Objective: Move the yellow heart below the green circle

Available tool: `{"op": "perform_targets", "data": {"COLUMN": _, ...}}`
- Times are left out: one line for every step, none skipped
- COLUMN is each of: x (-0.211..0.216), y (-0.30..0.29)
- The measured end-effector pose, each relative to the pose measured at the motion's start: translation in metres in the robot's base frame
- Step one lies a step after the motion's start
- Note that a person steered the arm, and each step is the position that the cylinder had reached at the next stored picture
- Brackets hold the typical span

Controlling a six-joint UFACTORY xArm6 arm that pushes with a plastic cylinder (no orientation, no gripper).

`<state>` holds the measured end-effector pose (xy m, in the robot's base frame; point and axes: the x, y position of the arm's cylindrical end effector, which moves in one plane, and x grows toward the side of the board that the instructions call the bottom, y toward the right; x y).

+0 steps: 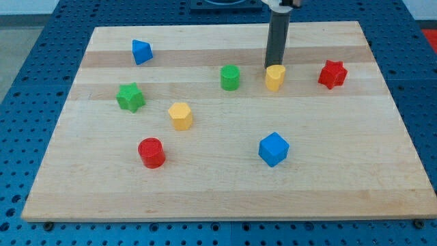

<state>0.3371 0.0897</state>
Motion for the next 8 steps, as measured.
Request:
{"op": "perform_targets", "data": {"x": 0.009, "y": 0.000}}
{"op": "perform_targets", "data": {"x": 0.011, "y": 0.024}}
{"op": "perform_targets", "data": {"x": 0.031, "y": 0.050}}
{"op": "perform_targets", "data": {"x": 0.041, "y": 0.048}}
{"op": "perform_targets", "data": {"x": 0.029, "y": 0.038}}
{"op": "perform_targets", "data": {"x": 0.017, "y": -0.006}}
{"op": "perform_targets", "data": {"x": 0.017, "y": -0.030}}
{"op": "perform_targets", "data": {"x": 0.017, "y": -0.030}}
